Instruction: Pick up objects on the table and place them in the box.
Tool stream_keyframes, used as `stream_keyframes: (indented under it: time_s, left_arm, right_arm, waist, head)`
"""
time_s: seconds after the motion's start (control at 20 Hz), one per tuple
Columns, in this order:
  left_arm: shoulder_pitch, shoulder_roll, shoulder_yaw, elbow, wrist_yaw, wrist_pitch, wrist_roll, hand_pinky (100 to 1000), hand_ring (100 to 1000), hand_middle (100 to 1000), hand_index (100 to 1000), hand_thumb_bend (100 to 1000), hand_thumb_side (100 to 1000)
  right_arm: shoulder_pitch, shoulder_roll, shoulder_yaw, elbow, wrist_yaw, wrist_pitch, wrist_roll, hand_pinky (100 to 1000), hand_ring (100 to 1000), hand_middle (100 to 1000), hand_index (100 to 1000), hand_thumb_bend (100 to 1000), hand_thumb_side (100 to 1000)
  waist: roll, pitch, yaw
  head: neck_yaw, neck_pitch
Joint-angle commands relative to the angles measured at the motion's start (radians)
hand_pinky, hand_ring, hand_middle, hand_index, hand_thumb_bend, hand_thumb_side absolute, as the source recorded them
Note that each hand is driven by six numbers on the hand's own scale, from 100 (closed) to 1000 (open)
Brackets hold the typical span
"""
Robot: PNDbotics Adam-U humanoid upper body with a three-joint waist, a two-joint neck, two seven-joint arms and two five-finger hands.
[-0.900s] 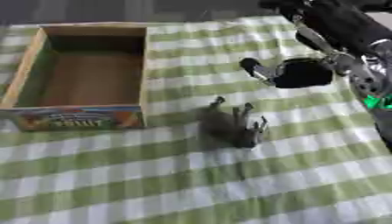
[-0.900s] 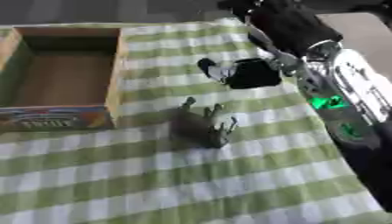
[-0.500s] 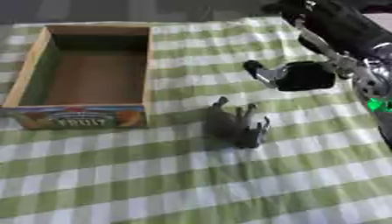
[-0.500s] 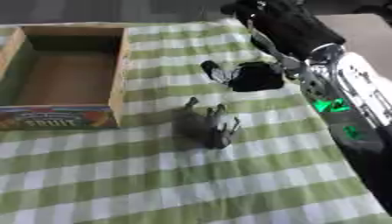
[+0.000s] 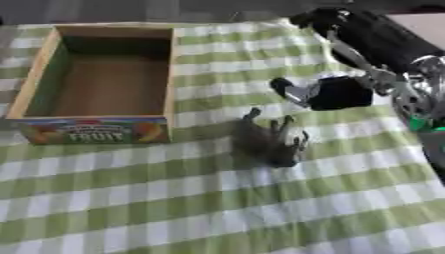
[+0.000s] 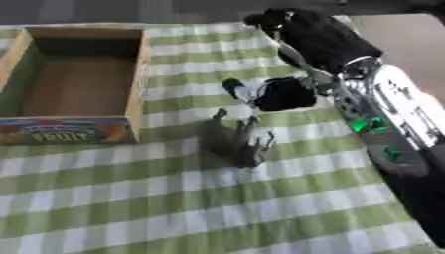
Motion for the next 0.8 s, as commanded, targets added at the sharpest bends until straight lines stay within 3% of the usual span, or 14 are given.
stream_keyframes:
  time_s: [0.05,0.45,0.65,0.75,0.8]
  left_arm:
    - [-0.013,0.019,0.003,-0.017,-0.003,-0.002,-0.005,544,840,922,848,100,692]
    - [-0.014,0.019,0.0,-0.017,0.0,-0.002,-0.01,545,838,922,848,100,692]
    - [-0.014,0.018,0.0,-0.017,0.002,-0.003,-0.012,543,836,923,847,100,692]
    - [-0.013,0.018,0.0,-0.017,0.002,-0.002,-0.011,543,836,923,847,100,678]
    - [-0.012,0.017,0.0,-0.017,0.003,-0.002,-0.011,542,836,923,847,100,695]
  right_arm:
    - [-0.003,0.033,0.018,-0.009,0.071,0.003,0.065,823,896,791,1000,573,783]
    - [0.05,0.14,0.056,-0.008,0.195,0.025,0.202,800,891,788,1000,608,750]
    - [0.066,0.159,0.074,0.018,0.216,0.028,0.241,795,896,799,1000,626,722]
    - [0.072,0.16,0.079,0.035,0.218,0.029,0.246,794,900,800,1000,594,694]
    - [0.073,0.161,0.081,0.046,0.223,0.031,0.247,794,902,802,1000,603,717]
  waist:
    - [0.0,-0.021,-0.001]
    - [-0.005,-0.026,-0.005]
    - [-0.006,-0.025,-0.003]
    - [-0.006,-0.024,-0.003]
    - [-0.006,-0.023,-0.002]
  head:
    - [-0.002,0.008]
    - [0.003,0.009]
    - [0.002,0.004]
    - [0.001,0.002]
    - [0.001,0.0]
